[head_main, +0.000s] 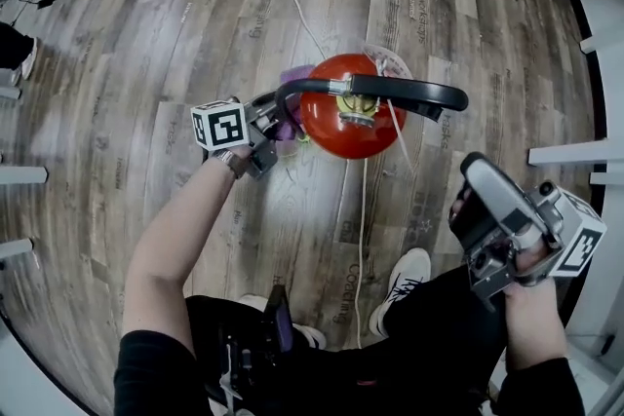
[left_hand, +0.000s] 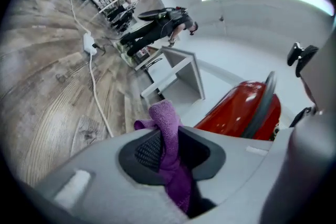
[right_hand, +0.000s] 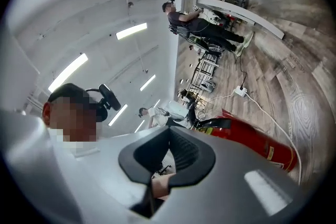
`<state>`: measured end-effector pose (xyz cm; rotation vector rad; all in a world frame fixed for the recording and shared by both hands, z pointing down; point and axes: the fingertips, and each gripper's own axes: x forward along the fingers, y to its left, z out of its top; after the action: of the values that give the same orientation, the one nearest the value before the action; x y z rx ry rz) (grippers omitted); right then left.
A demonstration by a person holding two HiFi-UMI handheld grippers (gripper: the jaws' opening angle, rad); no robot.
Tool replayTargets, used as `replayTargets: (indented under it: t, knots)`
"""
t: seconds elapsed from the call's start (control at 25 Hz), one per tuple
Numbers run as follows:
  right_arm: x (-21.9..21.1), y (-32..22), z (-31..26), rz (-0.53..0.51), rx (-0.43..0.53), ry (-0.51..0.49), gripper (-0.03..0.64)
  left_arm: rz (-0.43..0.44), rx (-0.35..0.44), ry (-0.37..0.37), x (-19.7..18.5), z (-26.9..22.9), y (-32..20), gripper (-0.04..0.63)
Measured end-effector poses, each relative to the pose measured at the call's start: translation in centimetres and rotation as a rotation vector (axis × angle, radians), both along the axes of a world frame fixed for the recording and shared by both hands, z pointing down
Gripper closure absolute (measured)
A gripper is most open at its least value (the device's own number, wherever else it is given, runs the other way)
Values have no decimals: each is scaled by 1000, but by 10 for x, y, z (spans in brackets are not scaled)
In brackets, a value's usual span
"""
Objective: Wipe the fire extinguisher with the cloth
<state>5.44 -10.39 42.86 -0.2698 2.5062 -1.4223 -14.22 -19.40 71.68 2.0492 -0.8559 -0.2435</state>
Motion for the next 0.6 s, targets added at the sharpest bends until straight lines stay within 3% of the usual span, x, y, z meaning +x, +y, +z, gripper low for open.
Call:
replayTargets:
  t: [0.16, 0.24, 0.32, 0.44, 0.52, 0.6]
  knots:
    - [-6, 1, -2, -9, -31, -34, 618, -39, 222, 15, -16, -91, 16, 534]
    - [-7, 1, -4, -14, -33, -47, 618, -39, 367, -68, -23, -133, 31, 534]
    - [-6, 1, -7, -14, -32, -61, 618, -27, 562, -254, -24, -174, 49, 534]
    - [-4, 3, -11, -9, -22, -72, 618, 2, 888, -619, -9, -222, 83, 532]
    - [-3, 3, -12, -1, -15, -76, 618, 83, 1058, -868, 7, -228, 105, 531]
    - [-3, 2, -14, 5, -11, -81, 618, 190, 1183, -1045, 28, -223, 119, 531]
